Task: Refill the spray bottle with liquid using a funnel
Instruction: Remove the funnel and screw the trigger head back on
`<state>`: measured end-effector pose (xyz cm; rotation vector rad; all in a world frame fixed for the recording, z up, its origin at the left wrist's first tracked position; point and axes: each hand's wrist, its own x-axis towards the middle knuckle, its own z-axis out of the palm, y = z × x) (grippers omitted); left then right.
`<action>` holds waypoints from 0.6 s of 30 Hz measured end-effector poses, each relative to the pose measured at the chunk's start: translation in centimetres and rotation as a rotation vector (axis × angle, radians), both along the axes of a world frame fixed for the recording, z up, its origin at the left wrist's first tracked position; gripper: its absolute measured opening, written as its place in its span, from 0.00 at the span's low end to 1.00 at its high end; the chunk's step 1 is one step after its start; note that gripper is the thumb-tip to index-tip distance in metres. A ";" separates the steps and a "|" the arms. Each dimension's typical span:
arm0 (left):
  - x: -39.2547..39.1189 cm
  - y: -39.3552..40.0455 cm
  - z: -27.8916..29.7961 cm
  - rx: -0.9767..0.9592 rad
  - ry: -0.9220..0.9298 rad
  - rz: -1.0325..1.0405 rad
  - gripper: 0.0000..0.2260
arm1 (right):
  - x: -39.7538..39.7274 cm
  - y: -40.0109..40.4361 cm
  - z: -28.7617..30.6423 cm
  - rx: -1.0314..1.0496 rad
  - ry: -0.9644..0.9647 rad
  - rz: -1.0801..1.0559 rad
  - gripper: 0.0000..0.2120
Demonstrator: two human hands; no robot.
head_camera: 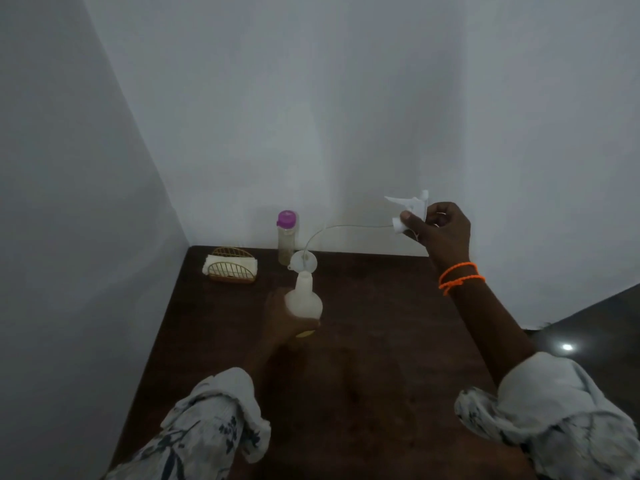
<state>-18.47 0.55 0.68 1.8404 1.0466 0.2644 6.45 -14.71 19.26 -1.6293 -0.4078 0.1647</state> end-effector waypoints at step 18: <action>1.0 2.1 2.5 0.118 -0.015 -0.061 0.46 | -0.9 0.1 4.8 -0.349 -0.484 0.305 0.20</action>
